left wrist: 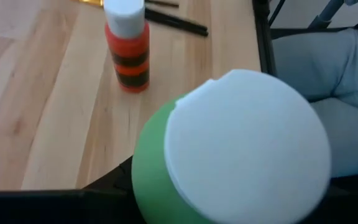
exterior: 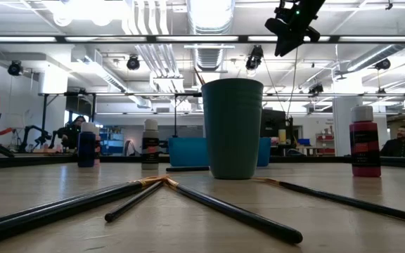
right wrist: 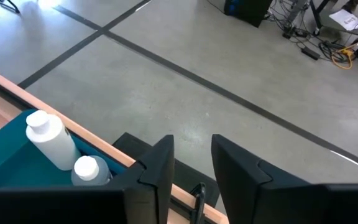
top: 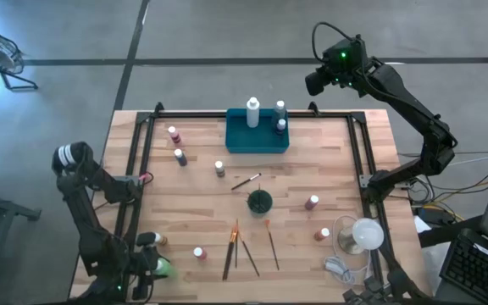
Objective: Pick & Place Paint Supplies
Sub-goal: Put the green paint bottle into the blue bin
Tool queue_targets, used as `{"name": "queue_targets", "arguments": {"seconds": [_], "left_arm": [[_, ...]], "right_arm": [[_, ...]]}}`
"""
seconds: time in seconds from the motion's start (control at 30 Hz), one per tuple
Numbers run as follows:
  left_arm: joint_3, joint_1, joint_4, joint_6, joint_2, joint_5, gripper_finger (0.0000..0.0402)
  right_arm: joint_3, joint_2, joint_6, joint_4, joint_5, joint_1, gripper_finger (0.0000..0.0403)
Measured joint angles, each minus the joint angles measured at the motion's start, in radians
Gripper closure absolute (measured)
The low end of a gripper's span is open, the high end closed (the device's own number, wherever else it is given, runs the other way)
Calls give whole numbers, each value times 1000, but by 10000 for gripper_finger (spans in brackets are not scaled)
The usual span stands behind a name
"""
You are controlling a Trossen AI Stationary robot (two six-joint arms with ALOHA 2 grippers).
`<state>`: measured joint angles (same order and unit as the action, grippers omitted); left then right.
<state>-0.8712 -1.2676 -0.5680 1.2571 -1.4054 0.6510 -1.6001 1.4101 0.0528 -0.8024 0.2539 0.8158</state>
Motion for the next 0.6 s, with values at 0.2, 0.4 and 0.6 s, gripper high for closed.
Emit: {"name": "queue_targets", "arguments": {"seconds": [0.2,0.4,0.6], "left_arm": [[-105,26,-184,1,59,5,206],[-307,77,-562,-3,105,33,206],[-431,251,-806,-55,144,109,207]], "right_arm": [[0,0,0,-1,0,0,316],[0,0,-4,-1,-1,0,316],[0,0,-3,-1,-72,0,296]]}}
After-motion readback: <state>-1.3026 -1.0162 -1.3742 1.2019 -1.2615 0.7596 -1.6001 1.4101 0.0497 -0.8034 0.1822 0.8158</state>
